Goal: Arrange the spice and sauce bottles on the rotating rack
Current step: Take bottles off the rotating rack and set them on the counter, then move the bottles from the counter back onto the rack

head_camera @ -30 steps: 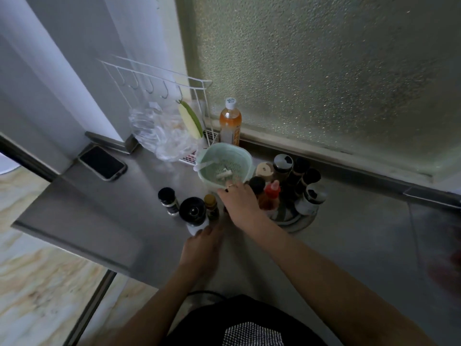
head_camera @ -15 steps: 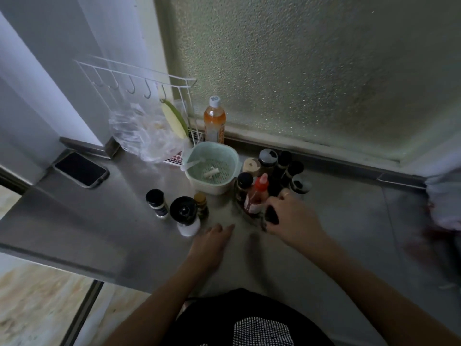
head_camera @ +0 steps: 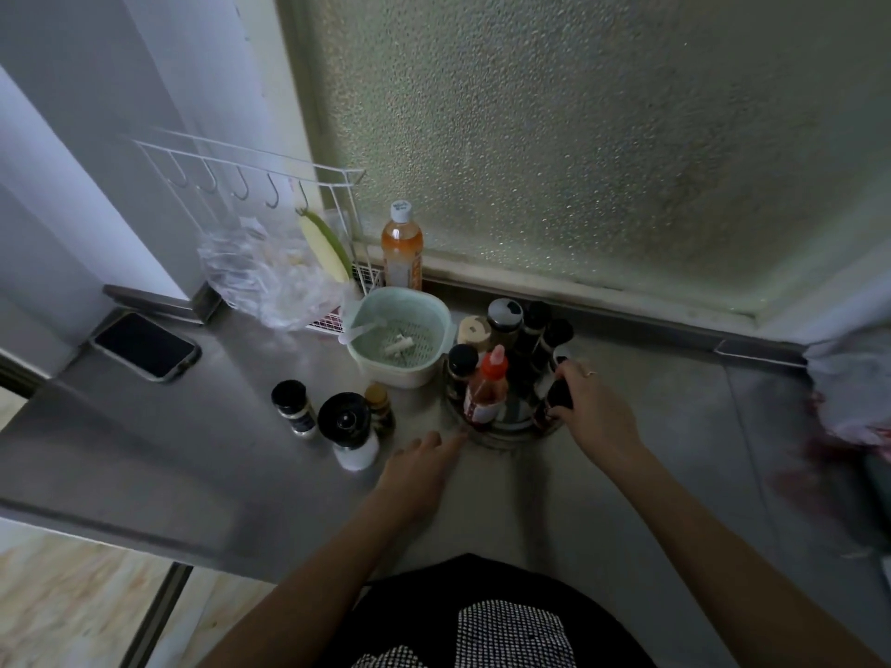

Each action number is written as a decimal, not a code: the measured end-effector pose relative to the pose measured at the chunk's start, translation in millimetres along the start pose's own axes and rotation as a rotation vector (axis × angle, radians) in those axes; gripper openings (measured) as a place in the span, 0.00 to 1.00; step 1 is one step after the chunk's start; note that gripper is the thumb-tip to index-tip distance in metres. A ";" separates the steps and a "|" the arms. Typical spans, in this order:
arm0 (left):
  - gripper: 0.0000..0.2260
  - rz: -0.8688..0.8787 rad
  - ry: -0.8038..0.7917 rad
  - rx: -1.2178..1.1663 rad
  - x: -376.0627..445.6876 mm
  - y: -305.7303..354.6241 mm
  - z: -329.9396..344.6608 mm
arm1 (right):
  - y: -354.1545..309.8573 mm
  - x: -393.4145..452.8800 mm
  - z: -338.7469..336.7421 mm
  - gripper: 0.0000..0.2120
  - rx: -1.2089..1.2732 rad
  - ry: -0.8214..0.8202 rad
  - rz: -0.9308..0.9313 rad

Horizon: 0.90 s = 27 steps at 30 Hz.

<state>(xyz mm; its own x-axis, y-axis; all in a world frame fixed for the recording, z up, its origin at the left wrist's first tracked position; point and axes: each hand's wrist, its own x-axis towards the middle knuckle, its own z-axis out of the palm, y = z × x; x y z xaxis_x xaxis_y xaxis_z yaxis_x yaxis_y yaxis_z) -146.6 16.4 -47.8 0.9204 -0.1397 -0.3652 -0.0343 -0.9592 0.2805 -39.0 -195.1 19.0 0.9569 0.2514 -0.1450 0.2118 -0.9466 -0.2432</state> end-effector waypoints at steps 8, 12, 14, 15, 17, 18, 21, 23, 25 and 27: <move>0.25 -0.035 -0.070 0.029 -14.3 -7.4 8.9 | -120.2 -24.9 -45.2 0.14 0.304 0.168 -0.454; 0.15 -0.143 0.012 -0.020 -33.2 -20.1 9.5 | -179.6 -15.1 4.7 0.20 0.057 -0.182 -0.654; 0.11 -0.242 0.081 -0.046 -45.9 -27.1 6.5 | -188.0 -3.7 33.6 0.24 -0.034 -0.260 -0.644; 0.10 -0.296 0.100 -0.069 -52.3 -32.0 6.2 | -190.0 -0.6 42.1 0.26 -0.047 -0.278 -0.626; 0.09 -0.394 0.137 -0.136 -64.0 -42.4 8.0 | -191.0 3.0 54.9 0.24 -0.053 -0.249 -0.573; 0.08 -0.442 0.177 -0.189 -68.5 -47.0 10.1 | -190.6 3.4 59.1 0.21 -0.054 -0.211 -0.553; 0.07 -0.595 0.352 -0.402 -75.9 -55.9 14.4 | -181.7 -3.3 61.1 0.14 -0.007 -0.157 -0.529; 0.14 -0.659 0.413 -0.488 -75.2 -61.0 13.5 | -167.8 -14.1 51.1 0.11 0.068 -0.146 -0.523; 0.23 -0.661 0.447 -0.556 -70.5 -62.7 8.4 | -144.2 -28.6 32.6 0.09 0.146 -0.161 -0.470; 0.29 -0.639 0.498 -0.645 -63.3 -60.0 1.3 | -113.5 -42.8 7.3 0.09 0.217 -0.149 -0.359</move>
<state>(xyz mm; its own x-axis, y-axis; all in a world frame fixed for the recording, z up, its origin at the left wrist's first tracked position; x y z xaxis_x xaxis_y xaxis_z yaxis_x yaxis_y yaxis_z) -203.3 82.5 -42.7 0.7555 0.6073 -0.2460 0.5976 -0.4846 0.6388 -105.5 -97.0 45.8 0.7881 0.5977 -0.1474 0.4636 -0.7338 -0.4965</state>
